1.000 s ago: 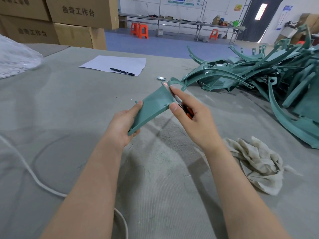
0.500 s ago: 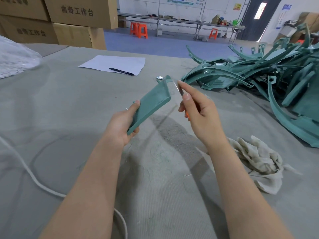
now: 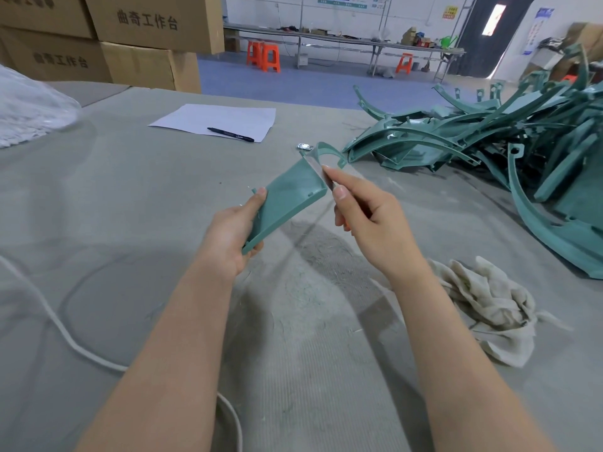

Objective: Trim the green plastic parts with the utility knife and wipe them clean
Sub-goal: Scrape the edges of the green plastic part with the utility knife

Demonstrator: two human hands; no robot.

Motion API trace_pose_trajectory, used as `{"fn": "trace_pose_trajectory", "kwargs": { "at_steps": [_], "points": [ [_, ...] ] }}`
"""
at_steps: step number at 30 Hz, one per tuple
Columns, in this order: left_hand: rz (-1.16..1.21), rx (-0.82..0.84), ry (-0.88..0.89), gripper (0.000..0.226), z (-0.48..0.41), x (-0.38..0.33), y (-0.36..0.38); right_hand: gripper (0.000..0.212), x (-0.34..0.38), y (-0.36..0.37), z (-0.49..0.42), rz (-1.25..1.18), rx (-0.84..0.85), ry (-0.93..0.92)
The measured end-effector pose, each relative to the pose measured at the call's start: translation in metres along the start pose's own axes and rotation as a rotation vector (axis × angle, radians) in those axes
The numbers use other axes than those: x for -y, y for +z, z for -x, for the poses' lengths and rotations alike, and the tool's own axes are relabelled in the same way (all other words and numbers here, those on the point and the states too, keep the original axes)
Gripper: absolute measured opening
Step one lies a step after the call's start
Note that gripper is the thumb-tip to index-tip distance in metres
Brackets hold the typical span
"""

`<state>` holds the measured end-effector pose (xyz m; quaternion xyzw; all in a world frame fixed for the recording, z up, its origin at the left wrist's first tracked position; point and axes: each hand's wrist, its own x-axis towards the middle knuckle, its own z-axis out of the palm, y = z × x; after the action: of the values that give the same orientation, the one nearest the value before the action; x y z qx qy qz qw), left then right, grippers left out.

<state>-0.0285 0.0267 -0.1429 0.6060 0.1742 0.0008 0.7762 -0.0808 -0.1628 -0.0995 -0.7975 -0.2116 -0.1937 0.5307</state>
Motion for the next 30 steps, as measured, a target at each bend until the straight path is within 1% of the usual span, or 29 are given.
{"fn": "trace_pose_trajectory", "kwargs": {
  "at_steps": [9,14,16,21,23,26,30],
  "points": [
    [0.058,-0.003,-0.026,0.039,-0.001,0.0009,0.0001,0.027,0.0,-0.0015,0.0001,-0.034,0.045,-0.025],
    [0.118,-0.023,-0.06,0.035,0.0001,-0.0013,-0.0004,0.027,0.003,0.0024,0.0004,-0.056,0.075,-0.042],
    [0.127,-0.028,-0.059,0.034,0.0,-0.0017,-0.0005,0.026,0.0027,0.0045,0.0003,-0.043,0.044,-0.036],
    [0.107,-0.022,-0.056,0.034,0.0003,-0.0009,0.0009,0.017,-0.0017,0.0046,-0.0014,0.008,-0.175,0.016],
    [0.097,-0.034,-0.051,0.035,-0.0003,-0.0003,0.0002,0.015,-0.0026,0.0047,-0.0028,0.03,-0.228,0.046],
    [0.073,-0.05,-0.044,0.037,-0.0009,0.0001,0.0002,0.015,-0.0044,0.0058,-0.0032,0.061,-0.235,0.077],
    [0.053,-0.048,-0.034,0.038,-0.0015,0.0002,-0.0001,0.009,-0.005,0.0075,-0.0019,0.074,-0.197,0.095]
  ]
}}
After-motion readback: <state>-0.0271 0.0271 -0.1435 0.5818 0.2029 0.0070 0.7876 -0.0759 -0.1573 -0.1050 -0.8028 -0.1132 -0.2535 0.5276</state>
